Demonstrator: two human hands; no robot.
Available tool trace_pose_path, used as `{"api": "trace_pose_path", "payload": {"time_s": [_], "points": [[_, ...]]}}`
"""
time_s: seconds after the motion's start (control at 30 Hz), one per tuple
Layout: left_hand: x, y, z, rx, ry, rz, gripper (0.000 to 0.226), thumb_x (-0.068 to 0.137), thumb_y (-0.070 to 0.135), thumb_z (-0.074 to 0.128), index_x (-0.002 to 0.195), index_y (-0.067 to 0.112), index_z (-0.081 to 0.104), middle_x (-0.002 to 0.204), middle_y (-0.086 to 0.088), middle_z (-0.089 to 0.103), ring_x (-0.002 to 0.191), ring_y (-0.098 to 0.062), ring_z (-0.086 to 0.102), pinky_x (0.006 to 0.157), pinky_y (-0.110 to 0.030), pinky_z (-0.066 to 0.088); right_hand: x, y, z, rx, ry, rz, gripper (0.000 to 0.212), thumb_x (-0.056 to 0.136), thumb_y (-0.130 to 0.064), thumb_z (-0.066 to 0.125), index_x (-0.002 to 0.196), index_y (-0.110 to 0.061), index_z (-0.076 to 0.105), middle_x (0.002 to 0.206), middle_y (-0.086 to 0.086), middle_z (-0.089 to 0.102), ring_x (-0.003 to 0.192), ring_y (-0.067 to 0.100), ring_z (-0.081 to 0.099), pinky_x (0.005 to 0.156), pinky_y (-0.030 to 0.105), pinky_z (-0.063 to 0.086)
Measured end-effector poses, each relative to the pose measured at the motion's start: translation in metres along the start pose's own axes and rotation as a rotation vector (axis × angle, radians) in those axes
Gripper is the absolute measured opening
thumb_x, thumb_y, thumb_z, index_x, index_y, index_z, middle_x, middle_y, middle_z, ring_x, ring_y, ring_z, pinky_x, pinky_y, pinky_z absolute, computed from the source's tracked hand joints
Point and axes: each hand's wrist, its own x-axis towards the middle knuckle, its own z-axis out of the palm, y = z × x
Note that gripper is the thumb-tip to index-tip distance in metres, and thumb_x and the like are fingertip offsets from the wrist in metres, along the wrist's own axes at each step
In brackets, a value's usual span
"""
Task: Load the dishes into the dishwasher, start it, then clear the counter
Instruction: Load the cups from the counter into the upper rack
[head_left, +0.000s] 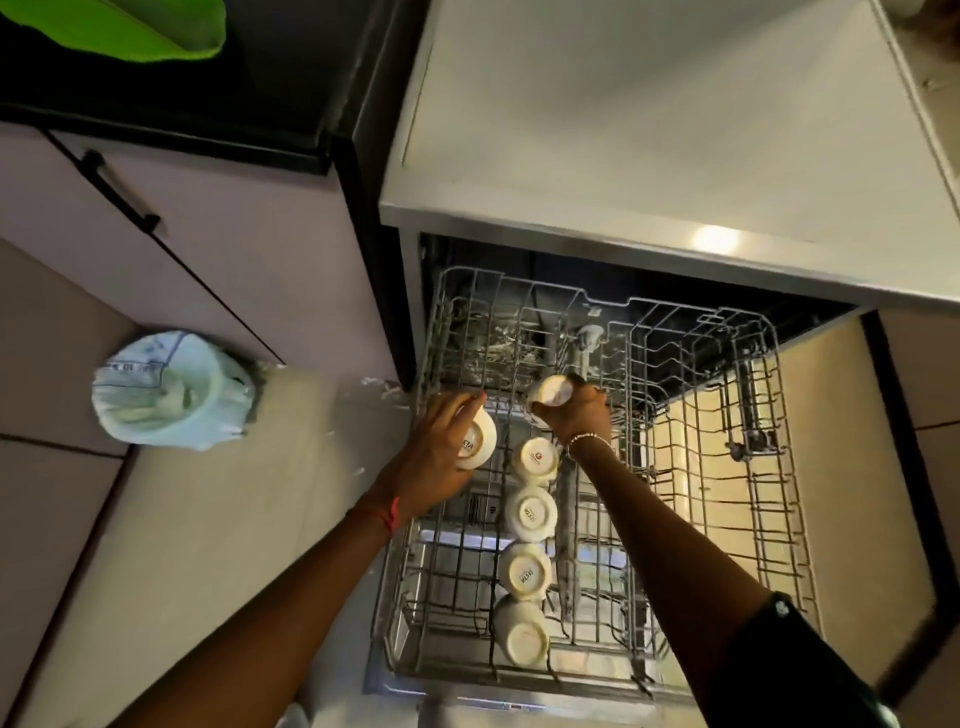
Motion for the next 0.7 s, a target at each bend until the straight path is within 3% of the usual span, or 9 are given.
{"api": "trace_pose_path", "payload": {"time_s": [0.17,0.4,0.57,0.7], "points": [[0.004,-0.008,0.010,-0.015,0.003,-0.027,0.081,0.070,-0.001,0.071,0.141,0.006,0.031,0.140,-0.013,0.036,0.130,-0.015,0.019,0.108,-0.022,0.017,0.017,0.011,0.017,-0.012,-0.047,0.016,0.059,0.069,-0.022,0.078,0.121,-0.006,0.055,0.113,0.017,0.063,0.103,0.030,0.060,0.081,0.031,0.047],[0.003,-0.013,0.016,0.005,-0.010,-0.047,0.083,0.070,-0.001,0.072,0.142,0.006,0.031,0.142,-0.013,0.035,0.134,-0.020,0.017,0.109,-0.026,0.013,0.026,0.027,0.037,-0.071,-0.111,-0.023,0.063,0.069,-0.021,0.078,0.124,-0.006,0.052,0.115,0.020,0.059,0.106,0.033,0.057,0.086,0.037,0.049],[0.005,-0.016,0.024,0.000,-0.043,-0.060,0.084,0.071,-0.002,0.071,0.143,0.008,0.029,0.143,-0.011,0.033,0.134,-0.015,0.013,0.110,-0.026,0.016,0.033,0.031,0.039,-0.267,-0.142,-0.048,0.073,0.069,-0.041,0.076,0.131,-0.017,0.045,0.119,0.015,0.057,0.105,0.032,0.059,0.085,0.038,0.050],[0.009,-0.015,0.028,-0.024,-0.084,-0.092,0.087,0.072,0.000,0.072,0.144,0.011,0.025,0.144,-0.009,0.030,0.138,-0.021,0.019,0.111,-0.027,0.021,0.039,0.034,0.032,-0.351,-0.208,-0.076,0.083,0.067,-0.052,0.074,0.135,-0.022,0.038,0.125,0.016,0.053,0.112,0.034,0.054,0.090,0.041,0.048]]}}
